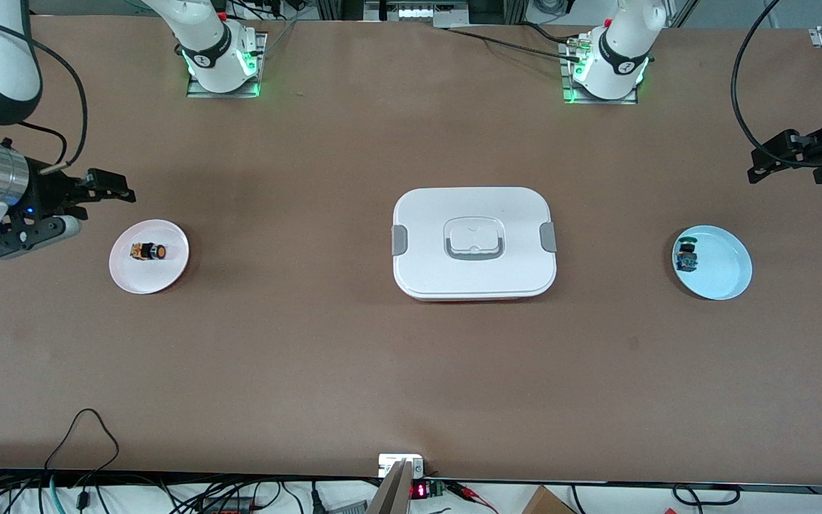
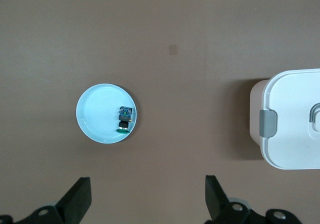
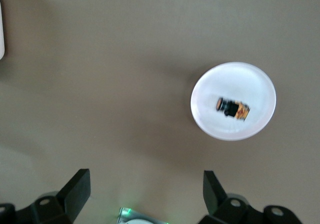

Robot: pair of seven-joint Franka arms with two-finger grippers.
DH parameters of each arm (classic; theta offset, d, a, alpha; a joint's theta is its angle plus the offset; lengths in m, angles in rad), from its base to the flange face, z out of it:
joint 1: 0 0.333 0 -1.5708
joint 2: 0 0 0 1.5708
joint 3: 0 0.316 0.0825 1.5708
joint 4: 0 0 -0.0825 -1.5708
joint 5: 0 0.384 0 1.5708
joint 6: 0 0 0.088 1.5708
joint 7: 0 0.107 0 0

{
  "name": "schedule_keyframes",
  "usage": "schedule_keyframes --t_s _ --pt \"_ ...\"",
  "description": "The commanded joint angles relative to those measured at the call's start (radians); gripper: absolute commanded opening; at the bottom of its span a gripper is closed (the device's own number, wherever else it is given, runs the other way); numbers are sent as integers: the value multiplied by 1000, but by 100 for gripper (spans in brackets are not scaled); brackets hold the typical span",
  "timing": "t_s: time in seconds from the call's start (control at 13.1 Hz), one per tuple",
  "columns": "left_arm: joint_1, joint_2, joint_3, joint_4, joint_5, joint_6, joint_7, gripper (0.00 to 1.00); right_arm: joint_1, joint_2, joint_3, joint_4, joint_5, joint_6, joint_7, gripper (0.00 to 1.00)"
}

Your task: Transfer orange switch to right arm and place

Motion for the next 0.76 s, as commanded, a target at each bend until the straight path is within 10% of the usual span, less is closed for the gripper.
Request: schedule_keyframes --t_s 0.0,0.69 --pt "-6 17 1 35 15 -21 2 100 26 -13 -6 24 -8 -77 149 100" --pt "-6 17 1 35 13 -21 2 100 28 -6 -17 24 -136 90 201 100"
